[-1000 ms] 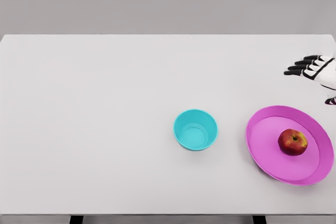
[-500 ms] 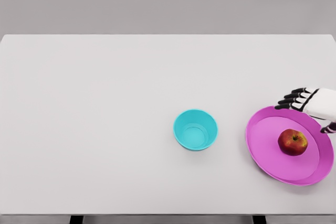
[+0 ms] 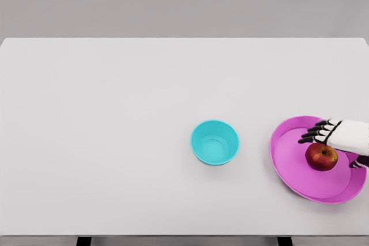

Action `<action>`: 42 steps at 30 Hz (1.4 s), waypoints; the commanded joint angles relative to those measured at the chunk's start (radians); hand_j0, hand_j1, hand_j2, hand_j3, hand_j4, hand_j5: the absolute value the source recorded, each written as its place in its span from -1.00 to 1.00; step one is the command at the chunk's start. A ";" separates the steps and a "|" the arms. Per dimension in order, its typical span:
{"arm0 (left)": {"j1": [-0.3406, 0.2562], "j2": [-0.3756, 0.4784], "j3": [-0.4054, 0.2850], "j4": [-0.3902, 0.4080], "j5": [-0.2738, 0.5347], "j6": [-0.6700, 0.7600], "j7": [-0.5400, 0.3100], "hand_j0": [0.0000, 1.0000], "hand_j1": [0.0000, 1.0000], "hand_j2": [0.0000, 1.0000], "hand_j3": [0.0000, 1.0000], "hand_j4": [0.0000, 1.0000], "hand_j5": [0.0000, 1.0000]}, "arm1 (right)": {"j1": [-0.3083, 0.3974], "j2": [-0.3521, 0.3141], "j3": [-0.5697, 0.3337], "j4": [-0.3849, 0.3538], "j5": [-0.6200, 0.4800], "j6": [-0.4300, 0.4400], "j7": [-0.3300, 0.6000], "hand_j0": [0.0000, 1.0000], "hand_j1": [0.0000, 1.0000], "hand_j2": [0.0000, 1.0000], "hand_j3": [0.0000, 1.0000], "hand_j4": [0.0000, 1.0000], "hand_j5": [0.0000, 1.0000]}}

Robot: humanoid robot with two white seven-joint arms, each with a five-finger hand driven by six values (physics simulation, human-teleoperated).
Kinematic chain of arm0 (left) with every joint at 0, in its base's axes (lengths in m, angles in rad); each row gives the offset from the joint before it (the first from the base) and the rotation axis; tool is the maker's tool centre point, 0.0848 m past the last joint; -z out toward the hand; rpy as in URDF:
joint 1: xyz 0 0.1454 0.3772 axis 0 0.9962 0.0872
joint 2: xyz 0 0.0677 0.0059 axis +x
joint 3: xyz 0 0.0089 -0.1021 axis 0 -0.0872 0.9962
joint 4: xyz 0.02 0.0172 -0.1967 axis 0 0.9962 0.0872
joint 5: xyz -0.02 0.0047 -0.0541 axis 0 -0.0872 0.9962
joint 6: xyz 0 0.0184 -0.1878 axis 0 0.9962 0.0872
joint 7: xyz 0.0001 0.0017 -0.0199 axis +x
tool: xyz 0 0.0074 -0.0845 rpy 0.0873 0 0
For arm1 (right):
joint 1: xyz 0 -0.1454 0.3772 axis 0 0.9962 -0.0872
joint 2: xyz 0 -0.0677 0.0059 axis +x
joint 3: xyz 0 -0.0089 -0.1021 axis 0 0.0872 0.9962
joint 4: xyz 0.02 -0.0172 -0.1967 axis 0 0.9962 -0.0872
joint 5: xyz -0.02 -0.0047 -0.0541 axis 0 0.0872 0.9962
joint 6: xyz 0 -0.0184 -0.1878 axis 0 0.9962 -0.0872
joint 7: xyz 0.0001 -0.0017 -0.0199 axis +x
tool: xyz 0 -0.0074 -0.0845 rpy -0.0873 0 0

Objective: Put the apple from the pink plate into the blue bowl with your right arm

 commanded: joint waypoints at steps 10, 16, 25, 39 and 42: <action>0.000 0.000 0.000 0.000 0.000 0.000 0.000 1.00 1.00 1.00 1.00 1.00 1.00 | -0.005 0.019 0.030 0.011 -0.003 0.002 0.014 1.00 1.00 1.00 1.00 1.00 1.00; 0.000 0.000 0.001 0.000 0.000 0.000 0.000 1.00 1.00 1.00 1.00 1.00 1.00 | -0.009 0.032 0.030 0.020 -0.003 0.002 0.014 0.22 0.22 0.22 0.22 0.22 0.22; 0.000 0.000 0.000 0.000 0.000 0.000 0.000 1.00 1.00 1.00 1.00 1.00 1.00 | -0.011 0.032 0.030 0.020 -0.005 0.002 0.014 -0.16 -0.16 -0.16 -0.16 -0.16 -0.16; 0.000 0.000 0.000 0.000 0.000 0.000 0.000 1.00 1.00 1.00 1.00 1.00 1.00 | -0.140 0.084 0.022 0.015 -0.014 0.002 0.014 -0.16 -0.16 -0.16 -0.16 -0.16 -0.16; 0.000 0.000 0.000 0.000 0.000 0.000 0.000 1.00 1.00 1.00 1.00 1.00 1.00 | -0.164 0.116 0.024 0.012 -0.014 0.002 0.014 -0.16 -0.16 -0.16 -0.16 -0.16 -0.16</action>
